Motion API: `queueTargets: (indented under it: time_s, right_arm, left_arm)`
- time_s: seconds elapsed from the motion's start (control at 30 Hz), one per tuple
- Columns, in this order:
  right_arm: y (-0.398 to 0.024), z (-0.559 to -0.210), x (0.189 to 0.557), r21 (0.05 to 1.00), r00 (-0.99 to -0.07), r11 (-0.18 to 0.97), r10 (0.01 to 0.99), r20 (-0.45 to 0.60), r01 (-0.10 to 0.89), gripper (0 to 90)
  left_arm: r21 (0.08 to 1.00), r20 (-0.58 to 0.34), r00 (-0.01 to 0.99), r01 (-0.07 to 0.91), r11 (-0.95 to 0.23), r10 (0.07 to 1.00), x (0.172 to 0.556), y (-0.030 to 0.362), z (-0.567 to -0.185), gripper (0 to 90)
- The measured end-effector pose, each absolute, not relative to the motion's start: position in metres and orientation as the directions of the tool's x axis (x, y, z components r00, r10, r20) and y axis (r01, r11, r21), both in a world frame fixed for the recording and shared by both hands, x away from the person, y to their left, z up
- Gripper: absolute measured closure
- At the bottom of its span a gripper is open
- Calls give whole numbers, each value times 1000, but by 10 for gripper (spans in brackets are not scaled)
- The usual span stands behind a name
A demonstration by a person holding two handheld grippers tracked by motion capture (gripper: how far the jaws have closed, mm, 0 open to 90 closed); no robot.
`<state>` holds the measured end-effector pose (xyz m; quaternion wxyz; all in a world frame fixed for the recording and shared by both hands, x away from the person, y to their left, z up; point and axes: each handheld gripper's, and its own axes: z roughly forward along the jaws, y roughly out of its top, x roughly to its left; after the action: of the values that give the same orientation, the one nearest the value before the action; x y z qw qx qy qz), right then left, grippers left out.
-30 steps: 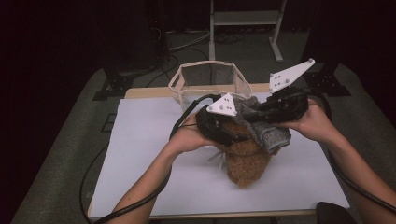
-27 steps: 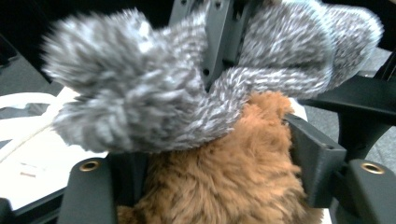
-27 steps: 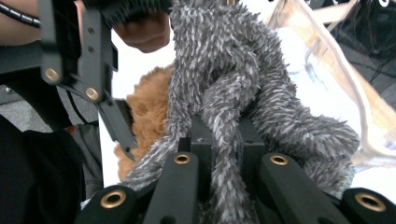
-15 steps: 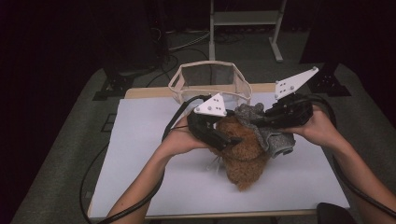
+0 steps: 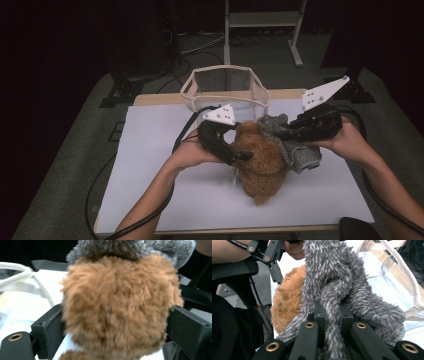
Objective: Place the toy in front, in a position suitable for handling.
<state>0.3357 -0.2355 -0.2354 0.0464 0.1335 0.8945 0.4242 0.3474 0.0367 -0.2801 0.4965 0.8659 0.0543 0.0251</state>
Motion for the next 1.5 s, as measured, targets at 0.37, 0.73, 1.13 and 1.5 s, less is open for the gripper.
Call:
queueTargets:
  time_s: [0.37, 0.73, 1.13, 1.5]
  right_arm:
    - [-223, -215, 334, 772, -969, 617, 247, -5, 153, 806]
    - [-189, -204, 343, 767, -978, 628, 207, -3, 130, 804]
    - [-255, -211, 337, 804, -953, 562, 301, 19, 194, 803]
    - [-245, -226, 341, 810, -958, 551, 284, 43, 199, 804]
  left_arm:
    - [884, -11, 993, 65, -464, 118, 344, 36, -279, 406]
    - [881, 22, 992, 38, -472, 121, 339, 37, -276, 420]
    - [882, 8, 988, 66, -467, 155, 340, 45, -274, 407]
    - [849, 34, 986, 57, -525, 161, 339, 58, -267, 269]
